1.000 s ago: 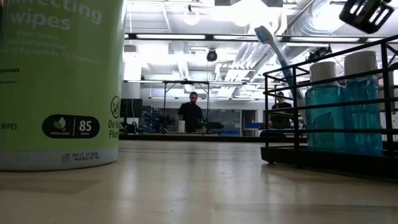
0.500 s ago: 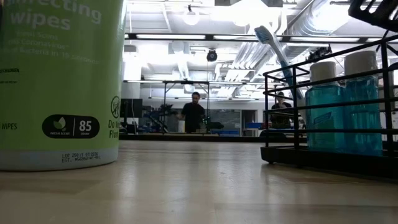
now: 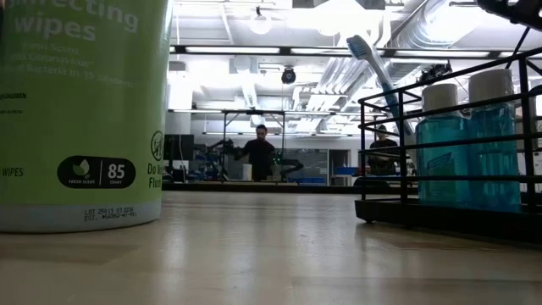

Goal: Pick & Place toothbrushing station
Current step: Put the right blue toothbrush into the black mesh organizer

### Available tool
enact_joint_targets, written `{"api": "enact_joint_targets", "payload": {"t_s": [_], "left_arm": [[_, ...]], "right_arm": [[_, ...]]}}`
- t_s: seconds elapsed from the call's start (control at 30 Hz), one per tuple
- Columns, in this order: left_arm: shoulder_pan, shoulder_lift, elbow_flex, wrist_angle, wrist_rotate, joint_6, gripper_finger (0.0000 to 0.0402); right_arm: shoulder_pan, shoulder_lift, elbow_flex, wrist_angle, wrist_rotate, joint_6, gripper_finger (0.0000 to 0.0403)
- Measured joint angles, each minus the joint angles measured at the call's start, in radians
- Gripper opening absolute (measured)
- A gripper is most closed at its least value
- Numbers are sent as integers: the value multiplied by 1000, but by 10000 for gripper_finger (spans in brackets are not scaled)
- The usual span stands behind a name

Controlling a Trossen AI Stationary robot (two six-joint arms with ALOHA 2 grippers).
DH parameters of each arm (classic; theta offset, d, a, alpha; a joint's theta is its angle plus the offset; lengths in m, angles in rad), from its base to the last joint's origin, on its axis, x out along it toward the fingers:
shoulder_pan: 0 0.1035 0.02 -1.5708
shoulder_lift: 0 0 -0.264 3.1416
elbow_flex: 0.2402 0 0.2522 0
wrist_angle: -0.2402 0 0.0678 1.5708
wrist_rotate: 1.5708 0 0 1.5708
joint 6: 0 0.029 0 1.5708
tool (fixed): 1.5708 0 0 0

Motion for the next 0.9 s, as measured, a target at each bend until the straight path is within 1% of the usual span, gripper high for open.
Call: {"api": "enact_joint_targets", "payload": {"t_s": [0.17,0.3,0.53,0.73,0.9], "left_arm": [[4,48,0,62,-6,52,69],[5,64,2,127,-11,92,69],[5,66,0,146,-11,101,69],[5,66,0,149,51,93,69],[5,66,0,152,70,92,69]], "right_arm": [[0,0,0,7,-14,-2,12],[1,0,0,7,-21,-1,12],[8,0,0,5,-47,4,12],[7,0,0,3,-70,5,12],[9,0,0,2,-103,25,12]]}}
